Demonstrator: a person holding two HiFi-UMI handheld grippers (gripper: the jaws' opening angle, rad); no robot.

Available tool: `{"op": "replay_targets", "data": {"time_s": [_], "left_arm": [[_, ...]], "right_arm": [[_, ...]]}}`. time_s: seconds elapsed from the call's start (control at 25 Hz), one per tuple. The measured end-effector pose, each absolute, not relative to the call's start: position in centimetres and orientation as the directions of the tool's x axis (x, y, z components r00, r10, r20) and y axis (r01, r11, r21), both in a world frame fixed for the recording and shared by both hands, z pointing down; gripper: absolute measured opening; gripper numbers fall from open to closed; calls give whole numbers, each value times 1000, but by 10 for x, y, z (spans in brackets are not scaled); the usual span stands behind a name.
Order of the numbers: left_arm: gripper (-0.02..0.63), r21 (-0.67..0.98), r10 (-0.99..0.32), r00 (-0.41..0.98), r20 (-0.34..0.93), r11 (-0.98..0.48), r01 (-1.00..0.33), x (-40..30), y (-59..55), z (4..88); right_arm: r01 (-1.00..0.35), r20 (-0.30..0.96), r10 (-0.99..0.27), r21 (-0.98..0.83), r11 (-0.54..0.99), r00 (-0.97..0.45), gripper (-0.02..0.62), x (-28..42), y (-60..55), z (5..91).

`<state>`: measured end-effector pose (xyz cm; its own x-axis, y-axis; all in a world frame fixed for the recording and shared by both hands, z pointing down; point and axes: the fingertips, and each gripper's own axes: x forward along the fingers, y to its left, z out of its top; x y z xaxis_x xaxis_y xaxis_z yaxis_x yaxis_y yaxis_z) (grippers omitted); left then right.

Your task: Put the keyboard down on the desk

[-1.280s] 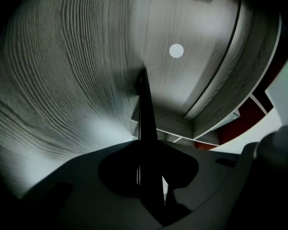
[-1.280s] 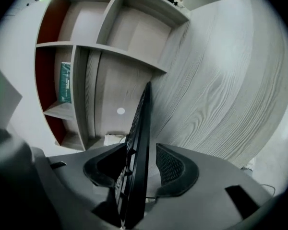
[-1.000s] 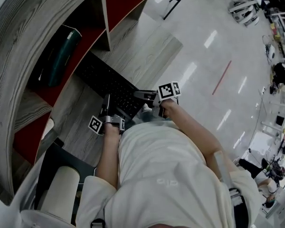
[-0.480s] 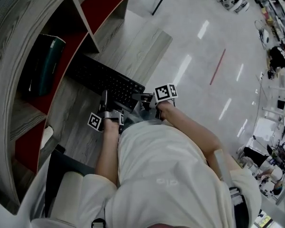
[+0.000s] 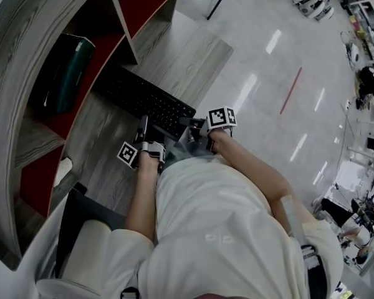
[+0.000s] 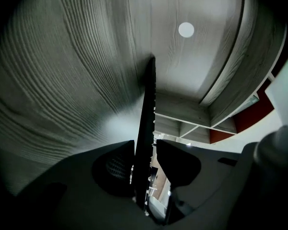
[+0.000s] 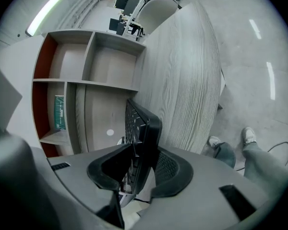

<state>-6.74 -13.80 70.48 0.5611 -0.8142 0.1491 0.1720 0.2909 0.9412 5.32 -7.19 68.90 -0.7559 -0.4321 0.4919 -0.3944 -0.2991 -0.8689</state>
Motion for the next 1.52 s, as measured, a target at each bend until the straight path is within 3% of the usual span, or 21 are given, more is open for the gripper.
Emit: {"op": "replay_targets", "data": {"time_s": [0.2,1.52], "left_arm": [[170,938,-778,605,169,315,143,-75,-118,701],[153,941,-830,531,172,298,161,-140,-81,700]], "right_arm": [[-415,514,-426,-856,-307,-745,152,56,-73,701],[-678,776,-241,-629,-382,-583,278,61,-60,776]]}}
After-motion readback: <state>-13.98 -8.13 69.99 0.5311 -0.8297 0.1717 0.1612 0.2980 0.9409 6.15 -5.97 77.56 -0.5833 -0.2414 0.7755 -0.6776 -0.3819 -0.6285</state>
